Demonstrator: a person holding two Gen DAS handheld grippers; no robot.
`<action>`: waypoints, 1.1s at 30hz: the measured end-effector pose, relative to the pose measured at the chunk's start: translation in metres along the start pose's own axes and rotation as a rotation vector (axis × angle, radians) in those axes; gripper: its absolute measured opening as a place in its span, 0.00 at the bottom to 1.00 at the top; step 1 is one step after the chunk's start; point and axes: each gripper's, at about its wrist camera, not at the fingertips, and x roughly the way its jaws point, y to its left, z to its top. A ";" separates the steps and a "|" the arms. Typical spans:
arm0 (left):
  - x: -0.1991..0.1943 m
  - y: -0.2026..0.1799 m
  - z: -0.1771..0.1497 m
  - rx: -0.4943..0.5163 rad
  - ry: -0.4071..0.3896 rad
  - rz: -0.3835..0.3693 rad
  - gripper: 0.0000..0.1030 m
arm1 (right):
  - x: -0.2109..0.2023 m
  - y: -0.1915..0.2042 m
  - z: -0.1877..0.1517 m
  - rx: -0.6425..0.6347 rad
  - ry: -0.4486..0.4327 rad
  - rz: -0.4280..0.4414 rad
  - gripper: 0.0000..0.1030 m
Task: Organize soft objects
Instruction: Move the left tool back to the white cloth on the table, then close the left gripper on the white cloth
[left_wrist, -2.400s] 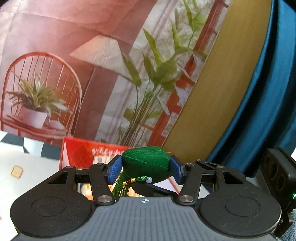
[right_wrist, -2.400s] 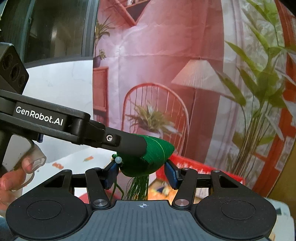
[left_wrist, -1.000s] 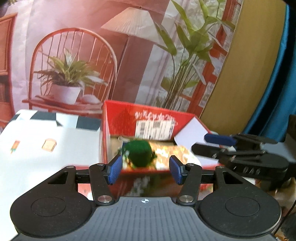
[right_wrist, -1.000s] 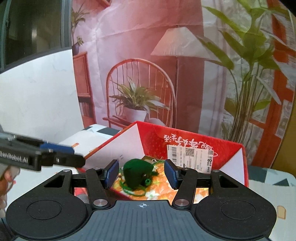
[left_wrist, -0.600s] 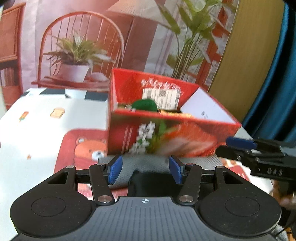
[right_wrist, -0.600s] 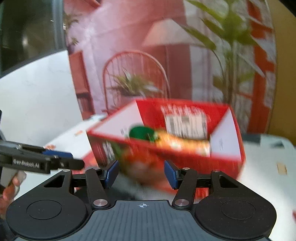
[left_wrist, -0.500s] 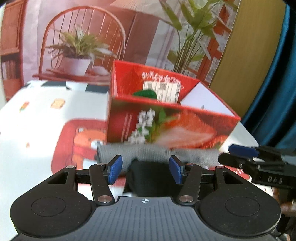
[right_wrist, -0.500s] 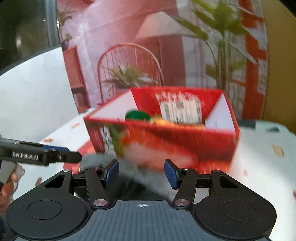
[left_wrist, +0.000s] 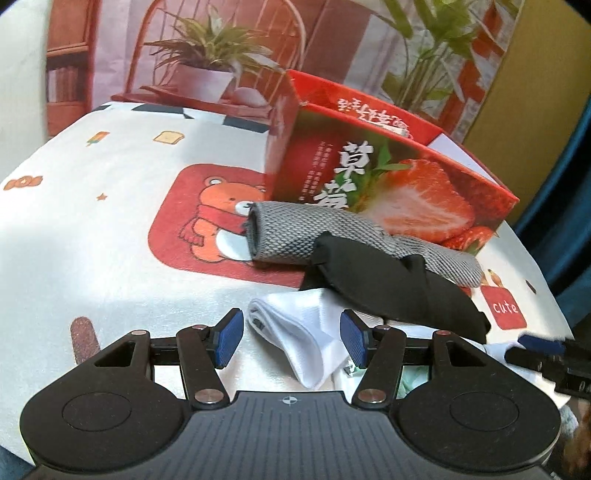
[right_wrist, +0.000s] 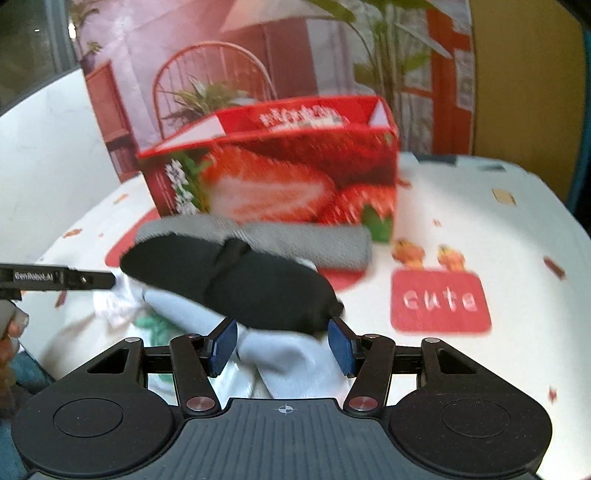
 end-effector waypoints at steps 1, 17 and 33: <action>0.001 0.000 -0.001 -0.001 -0.005 -0.003 0.59 | 0.001 -0.002 -0.003 0.013 0.011 -0.003 0.50; 0.015 0.002 -0.017 -0.013 0.030 -0.033 0.34 | 0.024 0.003 -0.014 -0.046 0.039 -0.061 0.50; 0.011 0.014 -0.014 -0.075 0.005 0.065 0.17 | 0.020 0.009 -0.017 -0.073 0.051 -0.006 0.50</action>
